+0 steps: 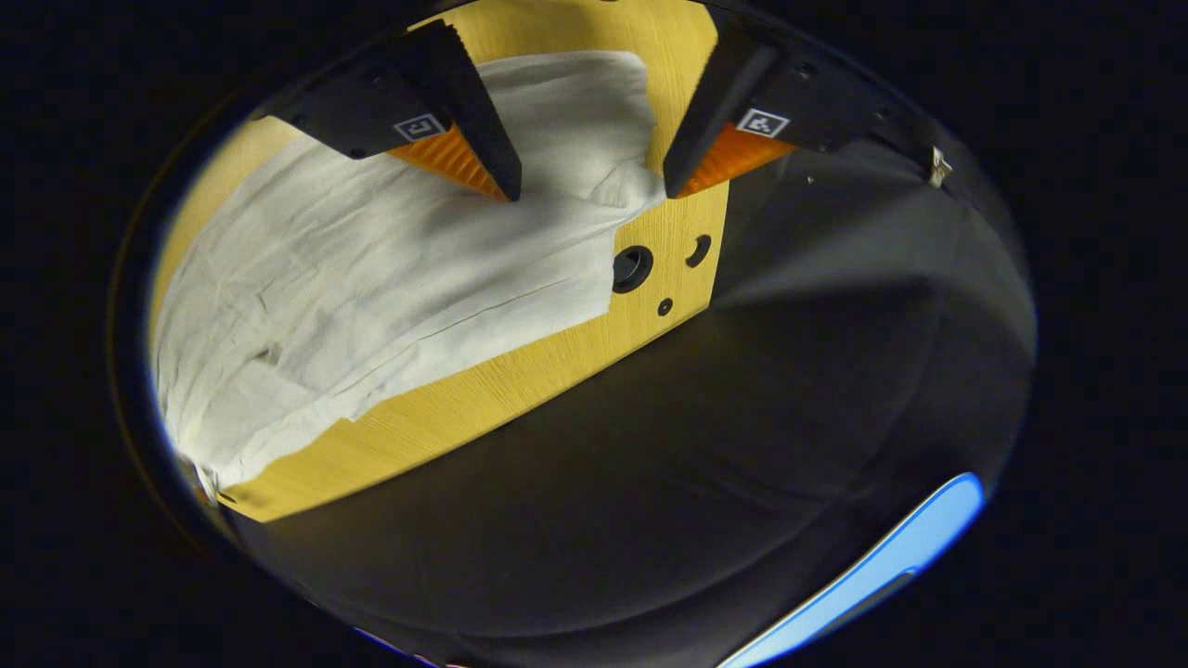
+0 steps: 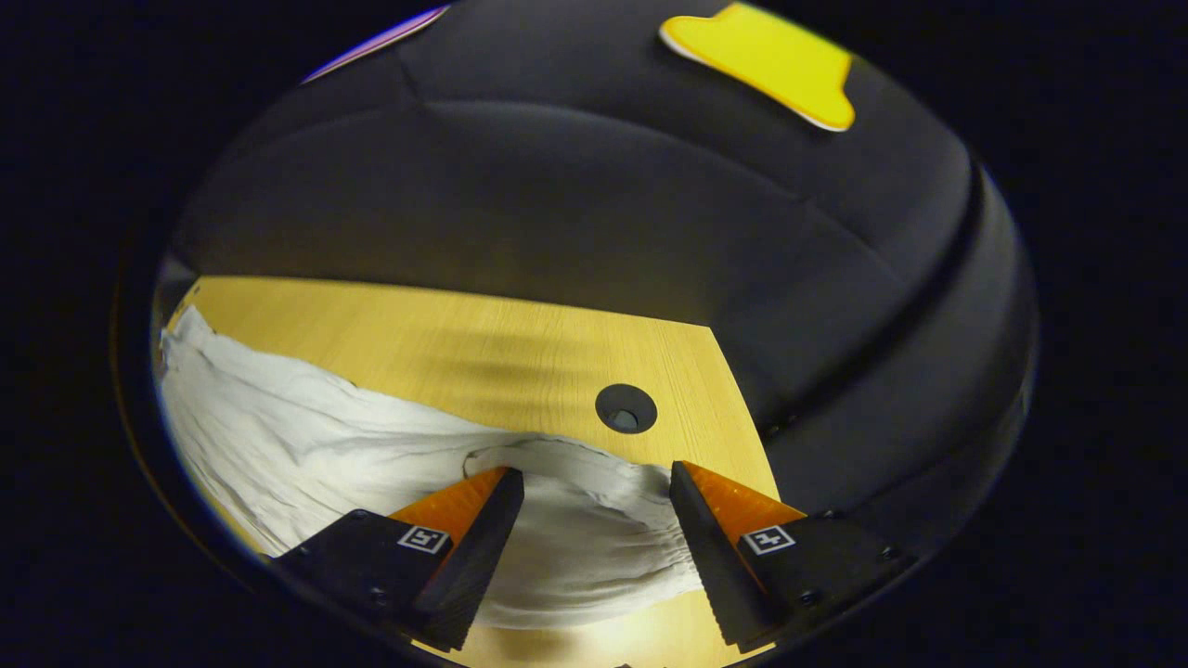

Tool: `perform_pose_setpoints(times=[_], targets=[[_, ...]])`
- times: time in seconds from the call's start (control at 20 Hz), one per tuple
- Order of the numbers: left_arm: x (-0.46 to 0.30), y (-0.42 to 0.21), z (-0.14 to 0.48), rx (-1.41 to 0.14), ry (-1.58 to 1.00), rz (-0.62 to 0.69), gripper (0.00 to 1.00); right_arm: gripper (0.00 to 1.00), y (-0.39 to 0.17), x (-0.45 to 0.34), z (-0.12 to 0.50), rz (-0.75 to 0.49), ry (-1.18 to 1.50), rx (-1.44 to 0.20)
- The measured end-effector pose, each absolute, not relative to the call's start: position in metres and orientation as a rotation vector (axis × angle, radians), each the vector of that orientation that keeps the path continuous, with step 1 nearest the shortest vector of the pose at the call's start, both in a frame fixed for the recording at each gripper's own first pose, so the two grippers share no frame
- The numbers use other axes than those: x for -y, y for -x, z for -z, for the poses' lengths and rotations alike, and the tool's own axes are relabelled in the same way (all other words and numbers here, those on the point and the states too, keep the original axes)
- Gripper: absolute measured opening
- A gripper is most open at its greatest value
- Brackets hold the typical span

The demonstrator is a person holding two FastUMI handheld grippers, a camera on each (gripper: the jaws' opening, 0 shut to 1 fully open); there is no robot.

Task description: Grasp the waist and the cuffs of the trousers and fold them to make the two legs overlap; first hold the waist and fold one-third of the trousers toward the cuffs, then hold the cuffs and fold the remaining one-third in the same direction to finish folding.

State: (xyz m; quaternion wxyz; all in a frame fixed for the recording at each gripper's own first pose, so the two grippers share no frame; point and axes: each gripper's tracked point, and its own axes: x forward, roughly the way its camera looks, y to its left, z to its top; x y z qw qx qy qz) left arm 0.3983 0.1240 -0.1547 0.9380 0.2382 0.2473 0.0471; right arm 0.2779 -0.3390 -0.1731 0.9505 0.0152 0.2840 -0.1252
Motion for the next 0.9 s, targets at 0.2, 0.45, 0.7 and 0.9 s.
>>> perform_pose_setpoints(times=[0.2, 0.45, 0.7, 0.9], targets=[[-0.131, -0.36, 0.135, -0.451, -0.313, -0.17, 0.96, 0.98, -0.263, 0.37, 0.164, 0.337, -0.24, -0.448], [-0.142, -0.297, 0.101, -0.368, -0.152, -0.205, 0.96, 0.92, -0.231, 0.397, 0.192, 0.485, -0.438, -0.459], [-0.159, -0.224, 0.086, -0.346, -0.065, -0.273, 0.97, 0.99, -0.21, 0.419, 0.211, 0.624, -0.538, -0.441], [-0.165, -0.184, 0.087, -0.373, -0.022, -0.316, 0.97, 0.99, -0.208, 0.425, 0.229, 0.652, -0.604, -0.444]])
